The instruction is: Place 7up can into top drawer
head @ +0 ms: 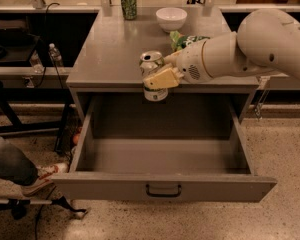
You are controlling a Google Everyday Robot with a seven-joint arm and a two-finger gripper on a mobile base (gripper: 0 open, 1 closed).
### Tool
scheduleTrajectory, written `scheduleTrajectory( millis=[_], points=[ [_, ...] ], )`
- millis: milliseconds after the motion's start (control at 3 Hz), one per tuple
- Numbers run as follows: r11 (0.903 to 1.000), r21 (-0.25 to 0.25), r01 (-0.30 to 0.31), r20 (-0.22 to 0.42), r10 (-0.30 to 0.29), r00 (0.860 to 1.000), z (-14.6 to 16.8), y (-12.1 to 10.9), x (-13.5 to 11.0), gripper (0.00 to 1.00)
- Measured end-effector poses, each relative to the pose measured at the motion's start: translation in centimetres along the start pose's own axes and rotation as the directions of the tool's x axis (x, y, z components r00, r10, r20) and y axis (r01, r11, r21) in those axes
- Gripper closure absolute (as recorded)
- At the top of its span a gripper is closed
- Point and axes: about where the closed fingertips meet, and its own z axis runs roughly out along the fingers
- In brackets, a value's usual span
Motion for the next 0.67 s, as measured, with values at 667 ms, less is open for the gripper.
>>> scheduleTrajectory(
  millis=[667],
  points=[
    [0.9997, 0.003, -0.024, -0.024, 0.024, 0.999, 0.16, 0.28, 0.83, 1.00]
  ],
)
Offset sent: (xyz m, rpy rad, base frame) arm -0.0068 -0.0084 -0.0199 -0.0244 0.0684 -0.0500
